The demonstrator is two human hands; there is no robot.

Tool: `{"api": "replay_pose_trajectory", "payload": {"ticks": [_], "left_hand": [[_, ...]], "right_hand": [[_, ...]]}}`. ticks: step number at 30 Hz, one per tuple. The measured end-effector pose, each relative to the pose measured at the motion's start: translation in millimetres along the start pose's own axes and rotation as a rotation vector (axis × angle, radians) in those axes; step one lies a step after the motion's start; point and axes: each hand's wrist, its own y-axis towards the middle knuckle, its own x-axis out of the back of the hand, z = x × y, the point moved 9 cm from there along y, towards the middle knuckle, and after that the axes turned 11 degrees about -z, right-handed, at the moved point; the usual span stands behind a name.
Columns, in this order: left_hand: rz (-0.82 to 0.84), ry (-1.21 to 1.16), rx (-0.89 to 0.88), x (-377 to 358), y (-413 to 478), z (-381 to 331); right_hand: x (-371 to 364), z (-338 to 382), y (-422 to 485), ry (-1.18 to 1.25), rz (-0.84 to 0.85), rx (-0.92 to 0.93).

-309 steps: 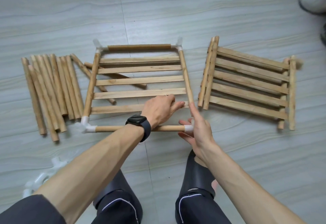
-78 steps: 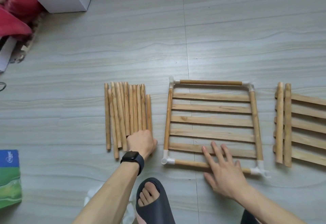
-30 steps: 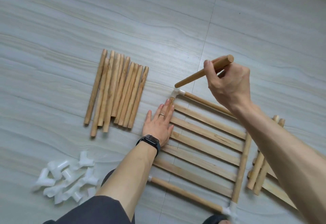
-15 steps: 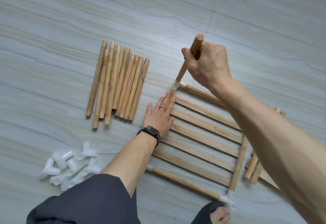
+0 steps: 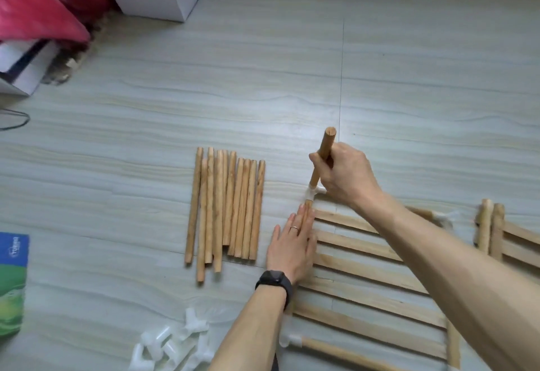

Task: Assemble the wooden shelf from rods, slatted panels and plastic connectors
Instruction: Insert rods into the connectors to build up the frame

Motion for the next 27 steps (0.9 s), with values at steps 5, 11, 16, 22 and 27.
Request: {"api": "replay_pose_trajectory", "payload": {"ticks": [5,11,16,22,27], "left_hand": [[-0.332,0.195,0.201,72,-4,60],[-0.029,0.475,0.262,72,-10,98],[0.098,0.434,0.383,64,-7,96],[0.155,-0.381,0.485,75,-38,71],[0.245,-0.243,0.22,91,-71,28]], "right_hand": [[-53,-75,-83,-0.317,0.41,-0.094],[-94,-121,-213,-0.588,0.779,0.049],[-108,-114,-225,-0.519,0.761,0.012],[-105,-98,-186,-0.542,0.73,0.011],[-89,-82,-166,-0.174,0.636,-0.257]]}}
